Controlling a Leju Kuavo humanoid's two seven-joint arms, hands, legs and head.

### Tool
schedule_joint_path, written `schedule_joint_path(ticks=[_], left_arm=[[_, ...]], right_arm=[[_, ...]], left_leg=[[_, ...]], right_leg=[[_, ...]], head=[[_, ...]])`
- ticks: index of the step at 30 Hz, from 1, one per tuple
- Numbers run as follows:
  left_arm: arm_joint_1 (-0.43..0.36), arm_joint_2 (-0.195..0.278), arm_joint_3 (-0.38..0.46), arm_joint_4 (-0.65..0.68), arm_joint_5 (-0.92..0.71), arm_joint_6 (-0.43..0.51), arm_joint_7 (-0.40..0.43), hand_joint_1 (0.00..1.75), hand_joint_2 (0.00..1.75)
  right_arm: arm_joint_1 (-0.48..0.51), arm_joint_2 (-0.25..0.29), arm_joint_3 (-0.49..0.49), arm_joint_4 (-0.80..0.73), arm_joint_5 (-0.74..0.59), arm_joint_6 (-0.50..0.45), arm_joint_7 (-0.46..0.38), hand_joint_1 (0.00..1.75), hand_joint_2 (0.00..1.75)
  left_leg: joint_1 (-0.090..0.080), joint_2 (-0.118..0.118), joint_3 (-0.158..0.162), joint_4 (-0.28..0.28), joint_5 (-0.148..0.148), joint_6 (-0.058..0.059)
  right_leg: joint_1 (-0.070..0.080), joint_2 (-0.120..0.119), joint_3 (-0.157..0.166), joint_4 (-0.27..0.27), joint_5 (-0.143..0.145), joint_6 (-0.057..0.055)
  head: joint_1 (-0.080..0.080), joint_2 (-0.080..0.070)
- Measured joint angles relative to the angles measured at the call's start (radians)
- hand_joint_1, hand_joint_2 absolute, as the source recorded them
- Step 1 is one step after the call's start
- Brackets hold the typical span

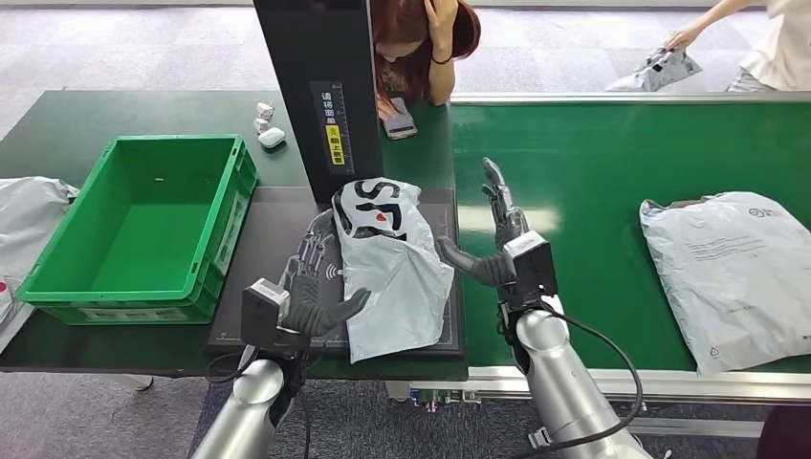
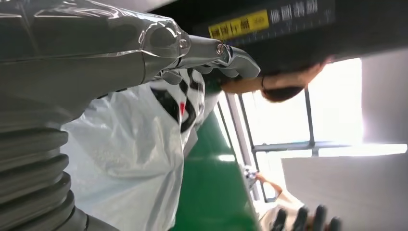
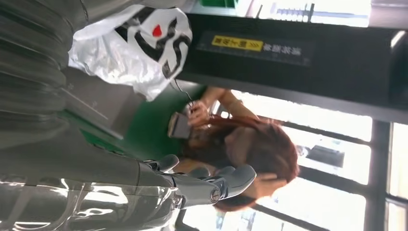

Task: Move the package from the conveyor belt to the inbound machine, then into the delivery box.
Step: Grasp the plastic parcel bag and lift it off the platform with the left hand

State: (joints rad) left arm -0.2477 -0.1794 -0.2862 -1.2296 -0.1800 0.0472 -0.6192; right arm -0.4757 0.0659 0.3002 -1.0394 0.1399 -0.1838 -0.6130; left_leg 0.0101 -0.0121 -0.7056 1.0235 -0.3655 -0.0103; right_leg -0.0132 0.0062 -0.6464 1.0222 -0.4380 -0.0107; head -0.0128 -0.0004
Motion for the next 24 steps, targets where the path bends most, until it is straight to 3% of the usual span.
schedule_joint_path(ticks=[4, 15, 19, 24], left_arm=[[-0.054, -0.013, -0.04, 0.086, -0.051, -0.004, 0.003, 0.0, 1.75], [-0.122, -0.031, -0.077, 0.198, -0.124, 0.004, 0.031, 0.0, 1.75], [-0.188, -0.041, -0.11, 0.287, -0.234, 0.05, 0.109, 0.0, 1.75], [-0.298, -0.054, -0.163, 0.457, -0.395, 0.111, 0.275, 0.0, 1.75]], right_arm=[[0.025, -0.005, -0.059, -0.069, 0.035, -0.049, 0.033, 0.0, 1.75], [0.051, -0.016, -0.126, -0.136, 0.068, -0.068, 0.065, 0.0, 1.75], [0.057, -0.021, -0.157, -0.145, 0.076, -0.025, 0.093, 0.0, 1.75], [0.055, -0.022, -0.162, -0.117, 0.086, -0.002, 0.097, 0.0, 1.75]], left_leg=[[0.0, 0.0, 0.0, 0.0, 0.0, 0.0], [0.0, 0.001, 0.0, 0.0, 0.0, 0.0], [0.0, 0.001, 0.0, 0.0, 0.0, 0.0], [0.0, 0.001, 0.0, 0.0, 0.001, 0.001]], right_leg=[[0.0, 0.0, 0.0, 0.0, 0.0, 0.0], [0.0, 0.001, 0.0, 0.0, 0.0, 0.0], [0.0, 0.001, 0.0, 0.0, 0.001, 0.0], [0.0, 0.001, 0.001, 0.0, 0.001, 0.0]], head=[[0.0, 0.0], [0.0, 0.0], [0.0, 0.0], [0.0, 0.0]])
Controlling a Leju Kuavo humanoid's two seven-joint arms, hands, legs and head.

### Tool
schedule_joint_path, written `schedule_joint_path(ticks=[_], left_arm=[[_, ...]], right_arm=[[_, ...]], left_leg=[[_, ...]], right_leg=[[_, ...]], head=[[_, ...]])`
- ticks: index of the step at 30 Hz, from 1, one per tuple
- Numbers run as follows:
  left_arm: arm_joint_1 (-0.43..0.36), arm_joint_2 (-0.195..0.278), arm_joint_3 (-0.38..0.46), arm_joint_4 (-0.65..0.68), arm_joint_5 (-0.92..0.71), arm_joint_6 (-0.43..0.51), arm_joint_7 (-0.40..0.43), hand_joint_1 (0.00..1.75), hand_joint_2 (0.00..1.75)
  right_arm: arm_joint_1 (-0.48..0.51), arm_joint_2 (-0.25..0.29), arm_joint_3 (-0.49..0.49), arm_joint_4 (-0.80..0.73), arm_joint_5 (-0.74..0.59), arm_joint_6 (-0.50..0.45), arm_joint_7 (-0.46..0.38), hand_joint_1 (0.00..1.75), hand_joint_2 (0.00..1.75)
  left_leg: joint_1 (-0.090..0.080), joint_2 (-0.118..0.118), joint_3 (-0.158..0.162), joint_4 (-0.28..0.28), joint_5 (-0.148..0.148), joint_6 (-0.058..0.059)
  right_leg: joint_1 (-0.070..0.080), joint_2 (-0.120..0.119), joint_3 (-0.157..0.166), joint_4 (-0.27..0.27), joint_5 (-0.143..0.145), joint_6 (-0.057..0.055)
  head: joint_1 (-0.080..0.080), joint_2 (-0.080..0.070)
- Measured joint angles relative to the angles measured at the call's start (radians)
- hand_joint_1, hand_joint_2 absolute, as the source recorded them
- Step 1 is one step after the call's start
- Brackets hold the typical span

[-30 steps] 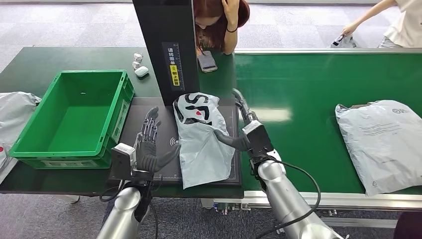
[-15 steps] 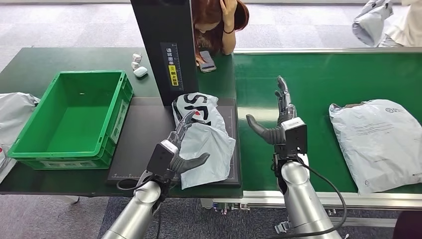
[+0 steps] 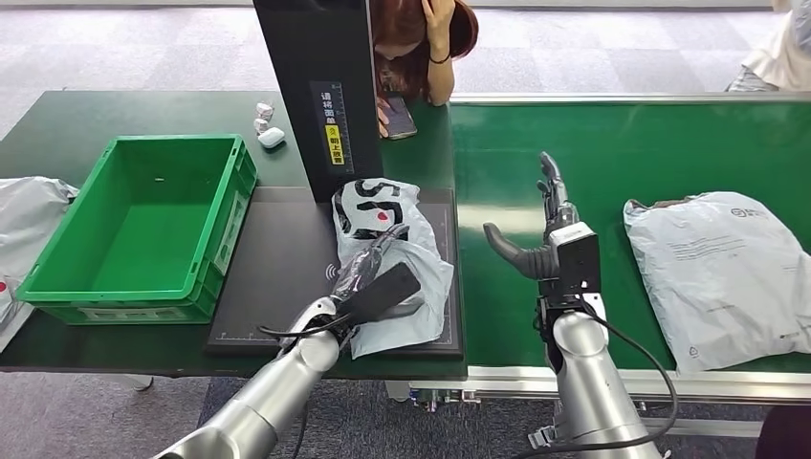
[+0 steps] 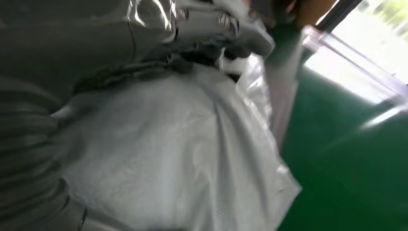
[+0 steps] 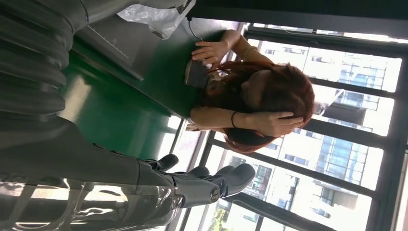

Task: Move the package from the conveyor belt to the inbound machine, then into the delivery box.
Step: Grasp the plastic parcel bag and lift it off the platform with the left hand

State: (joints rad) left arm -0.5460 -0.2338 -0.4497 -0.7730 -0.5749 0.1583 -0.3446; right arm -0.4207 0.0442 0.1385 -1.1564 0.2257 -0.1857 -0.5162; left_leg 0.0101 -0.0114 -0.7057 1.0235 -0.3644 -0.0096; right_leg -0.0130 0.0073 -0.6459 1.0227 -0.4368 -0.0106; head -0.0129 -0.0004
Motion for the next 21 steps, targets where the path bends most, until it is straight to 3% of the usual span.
schedule_joint_path(ticks=[5, 6, 9, 10, 11, 21], left_arm=[[-0.071, -0.012, -0.05, 0.131, -0.121, 0.009, 0.135, 0.0, 1.75], [-0.079, -0.013, -0.058, 0.146, -0.143, 0.01, 0.156, 0.12, 1.75], [-0.094, -0.015, -0.078, 0.173, -0.208, 0.01, 0.216, 1.36, 1.75], [-0.096, -0.015, -0.084, 0.179, -0.225, 0.01, 0.233, 1.68, 1.75], [-0.098, -0.016, -0.088, 0.183, -0.24, 0.009, 0.245, 1.75, 1.75], [-0.1, -0.009, -0.099, 0.197, -0.291, 0.036, 0.243, 1.75, 1.75]], right_arm=[[-0.001, 0.0, 0.0, 0.025, -0.004, -0.005, -0.004, 0.0, 1.75], [-0.001, 0.0, 0.0, 0.027, -0.004, -0.004, -0.002, 0.0, 1.75], [0.0, 0.0, 0.0, 0.029, -0.004, -0.001, 0.008, 0.0, 1.75], [0.0, 0.0, 0.0, 0.029, -0.004, 0.0, 0.01, 0.0, 1.75], [0.001, 0.0, 0.0, 0.029, -0.003, 0.001, 0.012, 0.0, 1.75], [0.021, 0.0, 0.0, 0.009, -0.001, 0.002, 0.024, 0.0, 1.75]], left_leg=[[0.0, 0.0, 0.001, 0.0, 0.0, 0.0], [0.0, 0.0, 0.001, 0.0, 0.0, 0.0], [0.0, 0.0, 0.003, 0.0, 0.0, 0.0], [0.0, 0.0, 0.004, 0.0, -0.001, 0.0], [0.0, 0.0, 0.005, -0.001, -0.001, -0.001], [0.0, 0.0, 0.01, -0.001, 0.002, 0.0]], right_leg=[[0.0, 0.0, 0.001, 0.0, 0.0, 0.0], [0.0, 0.0, 0.002, 0.0, 0.0, 0.0], [0.0, 0.0, 0.004, 0.0, -0.001, 0.0], [0.0, 0.0, 0.005, 0.0, -0.001, 0.0], [0.0, 0.0, 0.006, 0.0, -0.001, 0.0], [0.0, 0.0, 0.01, 0.0, 0.001, 0.0]], head=[[0.0, 0.0], [0.0, 0.0], [0.0, 0.0], [0.0, 0.0], [0.0, 0.0], [0.0, 0.0]])
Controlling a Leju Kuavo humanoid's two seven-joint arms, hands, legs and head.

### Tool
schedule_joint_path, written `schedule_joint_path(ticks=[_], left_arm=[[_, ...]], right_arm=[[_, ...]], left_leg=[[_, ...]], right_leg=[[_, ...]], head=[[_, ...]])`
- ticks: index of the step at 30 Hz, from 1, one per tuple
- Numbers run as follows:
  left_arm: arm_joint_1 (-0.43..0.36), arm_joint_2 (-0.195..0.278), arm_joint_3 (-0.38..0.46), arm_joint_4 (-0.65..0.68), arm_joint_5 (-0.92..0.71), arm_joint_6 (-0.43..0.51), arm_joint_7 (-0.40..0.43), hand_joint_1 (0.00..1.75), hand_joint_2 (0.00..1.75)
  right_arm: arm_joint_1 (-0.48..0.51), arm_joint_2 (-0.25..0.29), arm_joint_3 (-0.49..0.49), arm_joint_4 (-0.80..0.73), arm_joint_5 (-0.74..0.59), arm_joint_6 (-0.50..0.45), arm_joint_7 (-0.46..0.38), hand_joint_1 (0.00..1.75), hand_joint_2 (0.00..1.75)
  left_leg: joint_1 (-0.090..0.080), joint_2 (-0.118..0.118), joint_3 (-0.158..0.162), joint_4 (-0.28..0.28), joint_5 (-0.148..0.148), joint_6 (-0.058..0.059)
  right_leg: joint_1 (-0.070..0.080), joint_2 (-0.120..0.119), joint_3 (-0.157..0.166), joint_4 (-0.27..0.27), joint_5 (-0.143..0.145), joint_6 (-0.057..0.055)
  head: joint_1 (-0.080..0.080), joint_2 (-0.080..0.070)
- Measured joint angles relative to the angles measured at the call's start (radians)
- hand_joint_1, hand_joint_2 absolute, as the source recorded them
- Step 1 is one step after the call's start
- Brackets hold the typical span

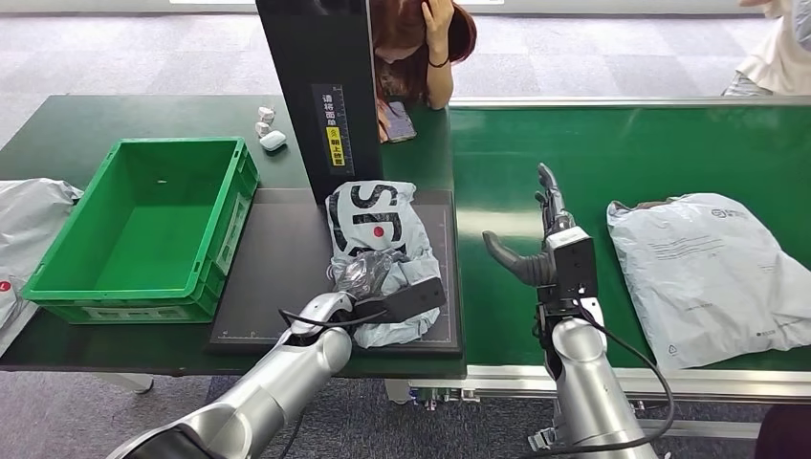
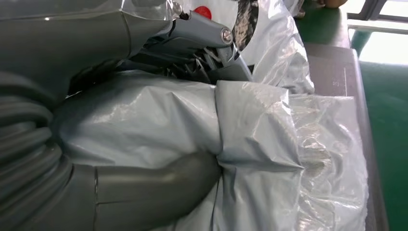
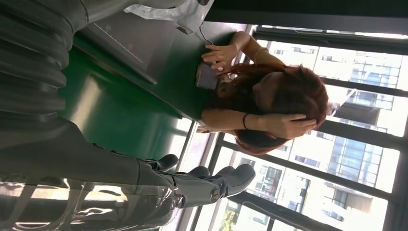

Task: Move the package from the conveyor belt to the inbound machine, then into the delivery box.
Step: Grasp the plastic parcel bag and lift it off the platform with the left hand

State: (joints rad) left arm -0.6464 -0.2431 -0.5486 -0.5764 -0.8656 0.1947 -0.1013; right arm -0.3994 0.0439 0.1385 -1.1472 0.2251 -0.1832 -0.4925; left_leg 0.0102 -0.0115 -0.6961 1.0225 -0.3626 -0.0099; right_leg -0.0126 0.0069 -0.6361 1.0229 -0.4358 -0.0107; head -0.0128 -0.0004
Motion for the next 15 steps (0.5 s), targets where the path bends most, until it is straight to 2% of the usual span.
schedule_joint_path(ticks=[10, 15], left_arm=[[0.0, 0.007, 0.0, 0.0, 0.0, 0.012, -0.022, 1.75, 1.75], [0.009, 0.009, 0.003, -0.002, 0.016, 0.049, -0.062, 1.75, 1.75]], right_arm=[[0.01, 0.0, 0.0, -0.019, 0.0, 0.0, 0.001, 0.0, 1.75], [0.015, -0.001, 0.0, -0.029, 0.001, -0.001, 0.012, 0.0, 1.75]], left_leg=[[0.0, 0.0, 0.0, 0.0, -0.001, 0.001], [0.0, 0.0, 0.0, 0.0, -0.001, 0.0]], right_leg=[[0.0, 0.0, 0.0, 0.0, -0.001, 0.0], [0.0, 0.0, 0.0, 0.0, -0.001, 0.0]], head=[[0.0, 0.0], [0.0, 0.0]])
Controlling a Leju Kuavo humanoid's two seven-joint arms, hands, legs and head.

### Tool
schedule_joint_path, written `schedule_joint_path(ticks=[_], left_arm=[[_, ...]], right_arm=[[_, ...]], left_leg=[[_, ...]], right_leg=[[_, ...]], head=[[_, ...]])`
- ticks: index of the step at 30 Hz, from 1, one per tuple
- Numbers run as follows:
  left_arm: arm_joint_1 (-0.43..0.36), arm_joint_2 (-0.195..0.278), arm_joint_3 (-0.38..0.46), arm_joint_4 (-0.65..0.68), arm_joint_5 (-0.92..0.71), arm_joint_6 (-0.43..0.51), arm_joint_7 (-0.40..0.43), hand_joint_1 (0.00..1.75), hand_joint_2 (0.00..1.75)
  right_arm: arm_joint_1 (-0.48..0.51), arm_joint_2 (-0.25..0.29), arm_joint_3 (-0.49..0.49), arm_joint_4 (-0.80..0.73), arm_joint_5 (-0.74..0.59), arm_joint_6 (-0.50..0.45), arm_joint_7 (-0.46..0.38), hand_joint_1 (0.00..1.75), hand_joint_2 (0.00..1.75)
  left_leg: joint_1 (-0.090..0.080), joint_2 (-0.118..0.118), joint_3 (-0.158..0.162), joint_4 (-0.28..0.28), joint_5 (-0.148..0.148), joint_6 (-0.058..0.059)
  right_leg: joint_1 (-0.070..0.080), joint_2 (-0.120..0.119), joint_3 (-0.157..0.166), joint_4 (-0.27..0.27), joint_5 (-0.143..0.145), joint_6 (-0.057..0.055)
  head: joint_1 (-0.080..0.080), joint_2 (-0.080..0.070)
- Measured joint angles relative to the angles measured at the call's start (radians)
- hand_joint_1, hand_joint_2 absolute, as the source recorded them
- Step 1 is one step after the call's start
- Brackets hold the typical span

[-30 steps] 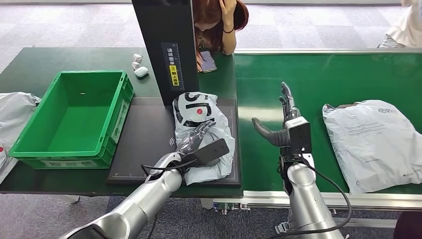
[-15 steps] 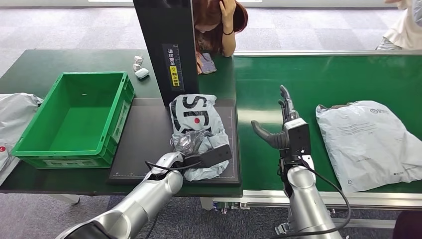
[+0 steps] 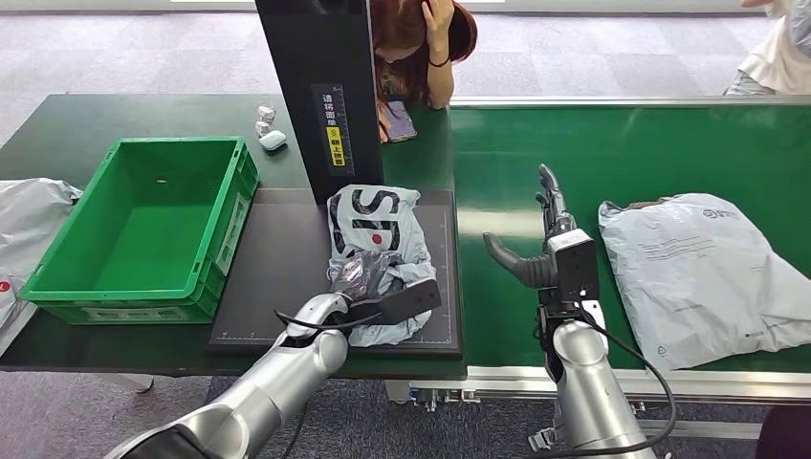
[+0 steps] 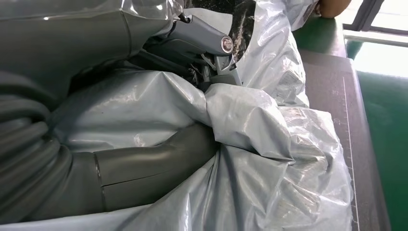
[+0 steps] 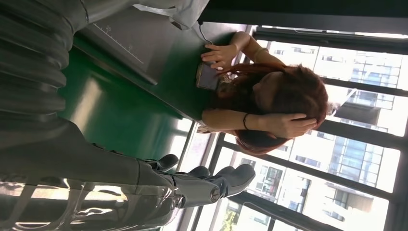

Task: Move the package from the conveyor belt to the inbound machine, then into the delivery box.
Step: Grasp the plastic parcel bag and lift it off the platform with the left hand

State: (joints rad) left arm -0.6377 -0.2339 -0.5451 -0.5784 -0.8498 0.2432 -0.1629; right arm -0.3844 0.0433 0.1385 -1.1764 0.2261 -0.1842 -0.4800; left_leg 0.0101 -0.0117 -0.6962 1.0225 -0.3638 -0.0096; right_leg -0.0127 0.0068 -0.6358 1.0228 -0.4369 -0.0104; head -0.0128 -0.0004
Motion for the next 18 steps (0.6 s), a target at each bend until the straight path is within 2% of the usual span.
schedule_joint_path(ticks=[6, 8, 12, 15, 18], left_arm=[[0.076, 0.029, 0.042, -0.08, 0.046, 0.07, -0.104, 1.75, 1.75], [0.126, 0.056, 0.062, -0.146, -0.001, 0.151, -0.124, 1.75, 1.75], [0.225, 0.129, 0.102, -0.281, -0.187, 0.375, -0.137, 1.75, 1.75], [0.303, 0.15, 0.168, -0.414, -0.283, 0.448, -0.227, 1.75, 1.75], [0.368, 0.134, 0.27, -0.562, -0.363, 0.458, -0.353, 1.75, 1.75]], right_arm=[[0.031, -0.005, -0.004, -0.037, -0.003, -0.001, 0.007, 0.0, 1.75], [0.052, -0.01, -0.014, -0.058, -0.004, -0.002, 0.008, 0.0, 1.75], [0.104, -0.015, -0.052, -0.106, 0.002, -0.004, 0.007, 0.0, 1.75], [0.125, -0.017, -0.075, -0.129, 0.008, -0.001, 0.005, 0.0, 1.75], [0.129, -0.018, -0.083, -0.137, 0.011, 0.003, 0.005, 0.0, 1.75]], left_leg=[[0.0, 0.0, 0.0, 0.0, -0.001, -0.001], [0.0, 0.0, 0.0, 0.0, -0.002, -0.002], [0.0, 0.0, -0.001, 0.0, -0.003, -0.002], [0.0, 0.0, -0.001, 0.0, -0.004, -0.002], [0.0, 0.001, -0.002, 0.0, -0.006, -0.002]], right_leg=[[0.0, 0.0, 0.0, 0.0, -0.001, -0.001], [0.0, 0.001, -0.001, 0.0, -0.001, -0.001], [0.0, 0.001, -0.002, 0.0, -0.004, -0.002], [0.0, 0.001, -0.002, 0.0, -0.005, -0.002], [0.0, 0.001, -0.003, 0.0, -0.006, -0.002]], head=[[0.0, 0.0], [0.0, 0.0], [0.0, 0.0], [0.0, 0.0], [0.0, 0.0]])
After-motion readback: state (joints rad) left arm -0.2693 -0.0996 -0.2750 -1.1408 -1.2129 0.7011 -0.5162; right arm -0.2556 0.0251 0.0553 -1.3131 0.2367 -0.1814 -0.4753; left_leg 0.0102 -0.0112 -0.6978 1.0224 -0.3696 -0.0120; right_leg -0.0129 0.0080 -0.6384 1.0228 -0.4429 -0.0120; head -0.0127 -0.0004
